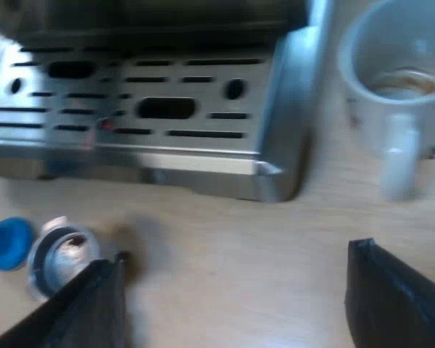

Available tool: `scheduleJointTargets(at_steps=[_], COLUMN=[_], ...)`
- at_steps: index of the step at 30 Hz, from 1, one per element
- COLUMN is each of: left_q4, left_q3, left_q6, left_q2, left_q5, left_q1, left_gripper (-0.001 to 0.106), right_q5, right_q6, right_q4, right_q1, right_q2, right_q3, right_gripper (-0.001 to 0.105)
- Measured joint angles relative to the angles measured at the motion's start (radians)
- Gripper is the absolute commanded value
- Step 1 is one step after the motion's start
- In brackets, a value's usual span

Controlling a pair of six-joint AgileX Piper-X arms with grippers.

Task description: Grind coffee beans and then tamp

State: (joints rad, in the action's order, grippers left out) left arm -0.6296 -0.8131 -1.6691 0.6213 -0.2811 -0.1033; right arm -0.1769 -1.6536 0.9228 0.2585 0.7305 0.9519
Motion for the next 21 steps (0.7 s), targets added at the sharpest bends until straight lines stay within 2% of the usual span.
scheduleJointTargets(at_steps=[2,5,9,11,18,21], left_q4=[-0.005,-0.036,-0.083,-0.111,-0.117,-0.117], left_q3=[0.0,0.0,0.0,0.0,0.039,0.086], left_q6=[0.0,0.0,0.0,0.0,-0.002,-0.026], left_q2=[-0.002,-0.02,-0.058,-0.103,-0.24,-0.306], left_q5=[-0.001,-0.001,-0.002,0.022,0.031,0.032], left_q1=[0.0,0.0,0.0,0.0,0.0,0.0], left_gripper=[0.059,0.059,0.059,0.059,0.059,0.059], right_q5=[-0.047,-0.089,-0.103,-0.106,-0.11,-0.11], right_q6=[-0.056,-0.113,-0.174,-0.205,-0.217,-0.219], right_q4=[0.04,0.094,0.154,0.171,0.173,0.176], right_q1=[-0.115,-0.205,-0.265,-0.272,-0.272,-0.272], right_q2=[0.0,-0.013,-0.052,-0.101,-0.274,-0.352], right_q3=[0.002,0.002,0.002,0.002,0.002,-0.002], right_gripper=[0.065,0.065,0.065,0.065,0.065,0.065])
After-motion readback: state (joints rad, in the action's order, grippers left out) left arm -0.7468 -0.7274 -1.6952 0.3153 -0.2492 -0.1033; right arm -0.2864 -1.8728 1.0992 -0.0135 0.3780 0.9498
